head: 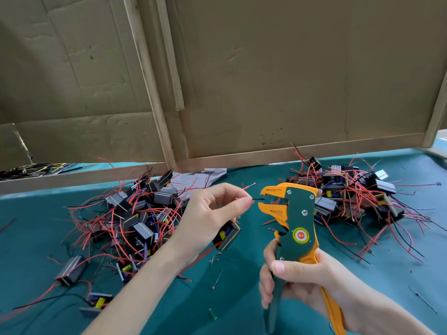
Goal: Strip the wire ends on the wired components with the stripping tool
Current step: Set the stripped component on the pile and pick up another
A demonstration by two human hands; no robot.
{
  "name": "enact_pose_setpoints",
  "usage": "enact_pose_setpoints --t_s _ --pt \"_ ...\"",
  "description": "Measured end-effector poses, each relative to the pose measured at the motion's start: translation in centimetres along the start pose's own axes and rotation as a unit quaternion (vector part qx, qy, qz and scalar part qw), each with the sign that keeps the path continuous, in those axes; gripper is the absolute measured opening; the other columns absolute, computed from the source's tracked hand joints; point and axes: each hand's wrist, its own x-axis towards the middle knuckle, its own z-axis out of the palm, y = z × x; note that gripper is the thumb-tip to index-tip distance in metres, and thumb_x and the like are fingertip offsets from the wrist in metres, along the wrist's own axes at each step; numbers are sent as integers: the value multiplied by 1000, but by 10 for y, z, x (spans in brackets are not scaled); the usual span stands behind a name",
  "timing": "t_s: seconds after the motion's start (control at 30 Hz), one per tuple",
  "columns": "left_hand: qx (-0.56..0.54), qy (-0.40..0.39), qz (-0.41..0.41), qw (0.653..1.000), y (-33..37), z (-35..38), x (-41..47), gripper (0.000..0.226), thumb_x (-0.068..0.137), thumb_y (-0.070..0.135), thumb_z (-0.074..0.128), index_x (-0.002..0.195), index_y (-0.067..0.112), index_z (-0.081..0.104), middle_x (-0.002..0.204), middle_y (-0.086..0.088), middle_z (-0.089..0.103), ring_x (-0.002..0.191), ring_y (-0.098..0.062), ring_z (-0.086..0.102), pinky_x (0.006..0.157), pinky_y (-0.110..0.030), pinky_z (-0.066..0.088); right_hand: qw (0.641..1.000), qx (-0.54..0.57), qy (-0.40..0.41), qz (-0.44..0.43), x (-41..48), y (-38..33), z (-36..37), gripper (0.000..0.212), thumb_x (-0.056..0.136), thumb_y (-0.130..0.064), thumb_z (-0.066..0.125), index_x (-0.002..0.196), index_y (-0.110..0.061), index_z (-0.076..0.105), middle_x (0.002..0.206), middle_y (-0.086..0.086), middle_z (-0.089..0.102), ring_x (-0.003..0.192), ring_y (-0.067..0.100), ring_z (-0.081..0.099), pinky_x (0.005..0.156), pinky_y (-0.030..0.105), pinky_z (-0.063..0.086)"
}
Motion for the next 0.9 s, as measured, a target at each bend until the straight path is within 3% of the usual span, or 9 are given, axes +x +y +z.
enact_pose_setpoints --t_s 0.17,0.3,0.5,0.67,0.9 --pt "-32 -7 -14 999 0 0 1 3 76 28 73 74 25 72 61 13 58 57 -5 47 59 -13 43 1000 -3 -3 -2 -1 -1 -1 21 71 -13 73 74 -4 54 69 24 58 67 35 57 68 46 52" --pt "-67 -12 -34 997 -1 1 1 16 69 40 71 75 26 71 60 9 53 58 -7 44 61 -17 40 1000 -9 -9 -5 -1 1 -2 19 73 -13 74 75 -5 57 70 24 58 68 36 57 70 47 51" --pt "-53 -35 -42 997 -2 3 1 4 76 29 71 74 26 71 58 12 52 56 -7 43 57 -15 39 999 -18 -36 -7 -1 2 -7 25 77 -20 80 80 -7 59 75 21 60 72 35 59 74 45 51" --pt "-34 -43 -37 998 1 1 1 7 77 24 66 71 26 69 54 12 48 54 -7 40 56 -10 37 999 -24 -42 -5 -2 4 -8 25 80 -20 78 83 -6 57 75 21 61 74 34 59 76 45 51" --pt "20 -92 -56 994 12 -14 2 6 74 19 66 69 20 70 62 12 61 57 0 51 58 -8 39 996 -78 -23 32 -5 0 -4 23 78 -24 76 73 -9 59 61 14 57 58 30 58 63 37 51"
